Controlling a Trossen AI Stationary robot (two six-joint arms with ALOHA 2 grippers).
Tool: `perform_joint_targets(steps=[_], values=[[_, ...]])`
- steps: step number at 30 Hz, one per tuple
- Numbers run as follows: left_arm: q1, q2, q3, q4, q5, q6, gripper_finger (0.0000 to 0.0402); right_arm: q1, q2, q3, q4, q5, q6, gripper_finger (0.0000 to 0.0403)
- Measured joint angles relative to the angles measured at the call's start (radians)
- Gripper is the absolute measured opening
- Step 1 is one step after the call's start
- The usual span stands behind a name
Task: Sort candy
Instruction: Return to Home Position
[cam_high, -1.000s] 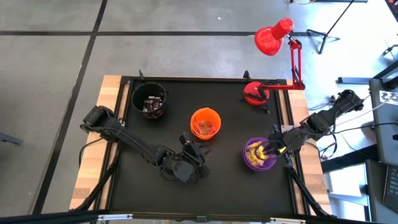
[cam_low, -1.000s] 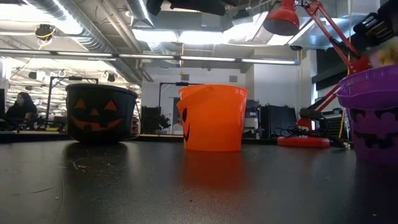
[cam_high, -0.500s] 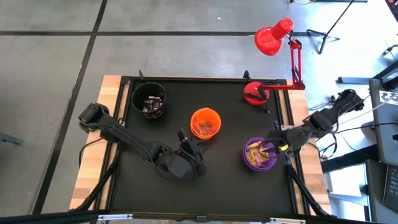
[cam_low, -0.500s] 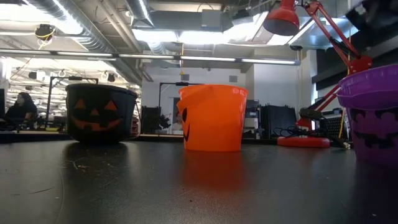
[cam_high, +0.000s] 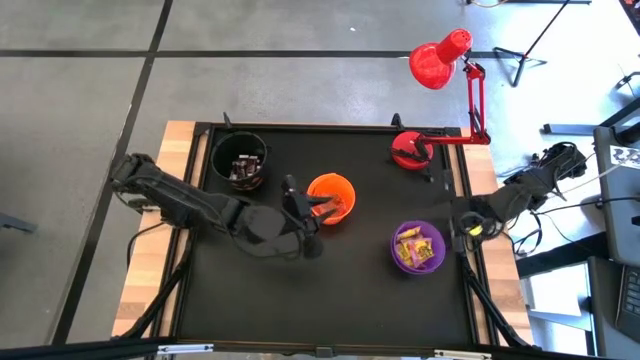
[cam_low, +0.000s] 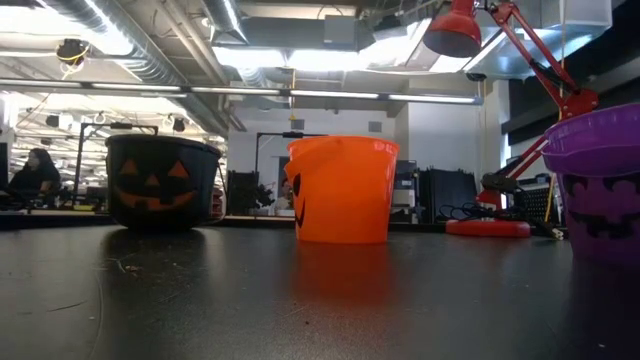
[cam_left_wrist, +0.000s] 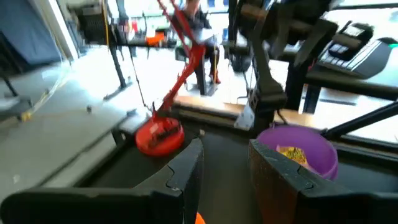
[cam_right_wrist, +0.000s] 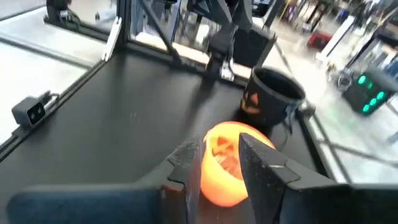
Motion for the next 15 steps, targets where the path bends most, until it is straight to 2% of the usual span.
perform_joint_targets(steps=[4,12,15], values=[[-0.035,-0.066,0.0,0.022,-0.034,0.107,0.0119,0.0,-0.076,0.0,0.007,-0.004,-0.018,0.0092],[-0.112,-0.135,0.0,0.022,-0.074,0.252,0.0119,0.0,-0.273,0.0,0.037,-0.1,-0.026,0.0048],[-0.148,-0.159,0.0,0.015,-0.124,0.282,0.0119,0.0,-0.329,0.0,0.046,-0.135,-0.043,0.0031]])
